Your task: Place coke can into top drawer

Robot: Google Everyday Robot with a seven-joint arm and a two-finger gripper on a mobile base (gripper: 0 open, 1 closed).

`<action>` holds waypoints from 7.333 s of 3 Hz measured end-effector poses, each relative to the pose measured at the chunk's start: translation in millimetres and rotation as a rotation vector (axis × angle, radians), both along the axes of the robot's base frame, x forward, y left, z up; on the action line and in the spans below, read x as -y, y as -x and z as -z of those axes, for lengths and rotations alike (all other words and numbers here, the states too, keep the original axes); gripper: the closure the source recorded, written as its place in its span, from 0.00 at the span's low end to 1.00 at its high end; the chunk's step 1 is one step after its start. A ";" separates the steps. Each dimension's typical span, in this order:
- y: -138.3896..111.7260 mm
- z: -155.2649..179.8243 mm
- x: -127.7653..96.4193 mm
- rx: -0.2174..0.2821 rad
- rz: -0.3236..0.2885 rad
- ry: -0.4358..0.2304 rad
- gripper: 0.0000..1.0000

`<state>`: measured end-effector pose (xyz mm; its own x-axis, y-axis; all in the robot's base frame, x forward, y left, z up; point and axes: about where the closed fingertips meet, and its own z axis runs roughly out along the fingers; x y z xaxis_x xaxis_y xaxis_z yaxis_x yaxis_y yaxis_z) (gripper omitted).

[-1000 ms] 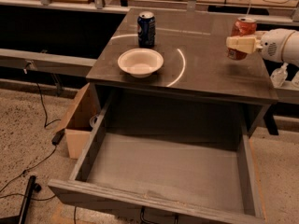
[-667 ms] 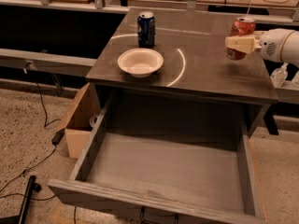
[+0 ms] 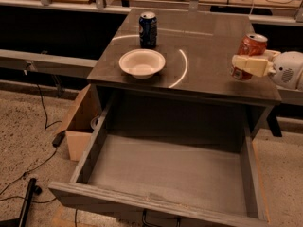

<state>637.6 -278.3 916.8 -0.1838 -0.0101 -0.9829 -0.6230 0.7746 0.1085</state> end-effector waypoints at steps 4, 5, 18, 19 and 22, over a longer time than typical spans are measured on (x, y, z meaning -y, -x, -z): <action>88.5 -13.1 -41.9 0.070 -0.271 -0.089 1.00; 131.7 -22.8 -58.5 0.095 -0.386 -0.117 1.00; 85.0 237.6 -278.6 0.122 -0.524 0.116 1.00; 82.3 246.5 -289.3 0.116 -0.509 0.107 0.74; 85.2 256.1 -307.1 0.094 -0.541 0.096 0.04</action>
Offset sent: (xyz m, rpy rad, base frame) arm -0.1099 0.0382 0.0107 0.1330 -0.0991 0.3404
